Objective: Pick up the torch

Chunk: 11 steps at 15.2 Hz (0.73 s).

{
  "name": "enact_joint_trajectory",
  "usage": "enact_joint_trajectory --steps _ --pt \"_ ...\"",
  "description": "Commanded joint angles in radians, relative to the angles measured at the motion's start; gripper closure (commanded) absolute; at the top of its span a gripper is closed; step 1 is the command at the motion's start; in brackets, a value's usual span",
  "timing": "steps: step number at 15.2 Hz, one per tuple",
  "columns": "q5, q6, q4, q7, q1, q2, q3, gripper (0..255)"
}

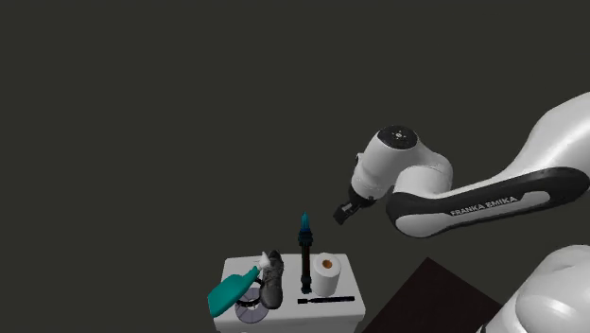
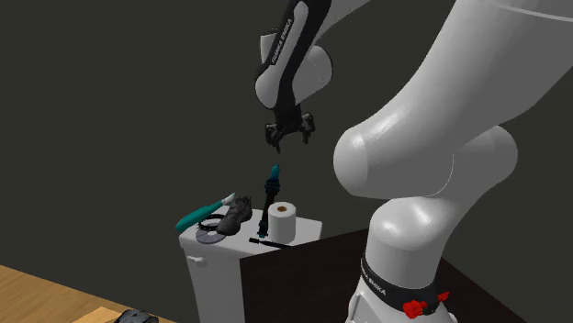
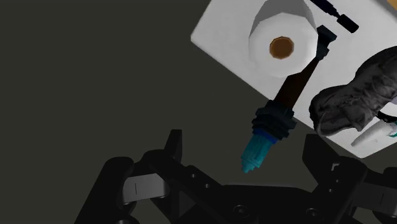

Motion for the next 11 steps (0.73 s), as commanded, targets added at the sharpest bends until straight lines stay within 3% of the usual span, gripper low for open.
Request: enact_joint_trajectory --steps 1,4,7,8,11 --pt "-0.086 0.093 0.006 0.107 -0.071 0.081 0.074 0" --pt "-0.32 0.194 0.055 0.339 -0.255 0.221 0.234 0" --pt "-0.714 0.195 0.154 0.691 -0.455 0.398 0.404 0" --pt "-0.85 0.164 0.195 0.806 -0.483 0.47 0.43 0" --pt "-1.137 0.056 0.307 1.047 -0.428 0.665 0.39 0"
